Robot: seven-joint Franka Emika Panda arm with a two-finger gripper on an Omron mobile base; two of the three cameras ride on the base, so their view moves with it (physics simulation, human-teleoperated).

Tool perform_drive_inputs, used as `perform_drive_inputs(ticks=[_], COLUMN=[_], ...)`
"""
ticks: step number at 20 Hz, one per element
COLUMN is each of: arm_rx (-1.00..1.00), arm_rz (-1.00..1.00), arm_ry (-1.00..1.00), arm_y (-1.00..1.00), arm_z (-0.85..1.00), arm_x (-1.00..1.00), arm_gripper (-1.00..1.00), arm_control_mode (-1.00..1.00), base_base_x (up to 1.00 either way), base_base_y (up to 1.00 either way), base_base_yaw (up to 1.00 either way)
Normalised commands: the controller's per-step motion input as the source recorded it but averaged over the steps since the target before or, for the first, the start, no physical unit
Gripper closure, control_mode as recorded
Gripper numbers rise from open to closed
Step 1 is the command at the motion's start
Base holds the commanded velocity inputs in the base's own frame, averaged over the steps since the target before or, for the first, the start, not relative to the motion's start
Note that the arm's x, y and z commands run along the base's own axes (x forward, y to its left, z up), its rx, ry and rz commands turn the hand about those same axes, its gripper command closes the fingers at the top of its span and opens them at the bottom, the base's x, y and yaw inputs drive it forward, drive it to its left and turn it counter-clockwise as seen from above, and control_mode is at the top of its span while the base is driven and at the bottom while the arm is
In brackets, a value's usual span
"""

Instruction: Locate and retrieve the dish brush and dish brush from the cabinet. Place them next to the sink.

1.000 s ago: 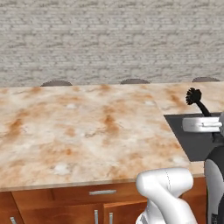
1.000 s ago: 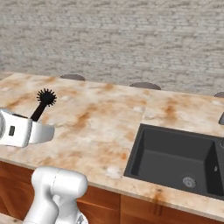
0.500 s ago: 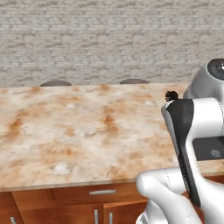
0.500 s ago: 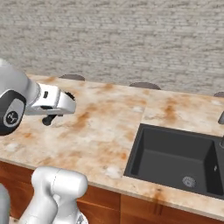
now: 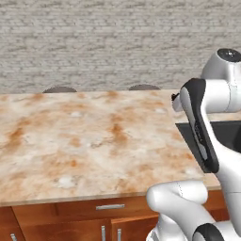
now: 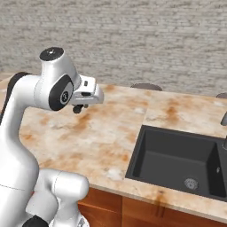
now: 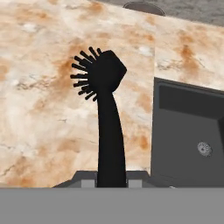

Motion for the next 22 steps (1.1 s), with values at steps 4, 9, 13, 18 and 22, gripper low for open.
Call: perform_drive_inputs(ticks=[4,9,13,18,22], arm_rx=[-0.01,-0.07,-0.06,0.06,0.02], arm_rz=[0.02,0.00,0.00,0.01,0.00], arm_ry=[0.00,0.08,0.12,0.14,0.10], arm_y=[-0.18,-0.29,-0.33,-0.21,-0.20], arm_z=[-0.50,-0.57,-0.67,-0.53,-0.60], arm_x=[0.85,0.75,0.55,0.40,0.53], arm_gripper=[1.00,1.00,1.00,1.00,1.00], arm_control_mode=[-1.00,-1.00,-1.00,-1.00,-1.00], base_base_x=[0.00,0.00,0.00,0.00,0.00], base_base_y=[0.00,0.00,0.00,0.00,0.00], base_base_yaw=[0.00,0.00,0.00,0.00,0.00])
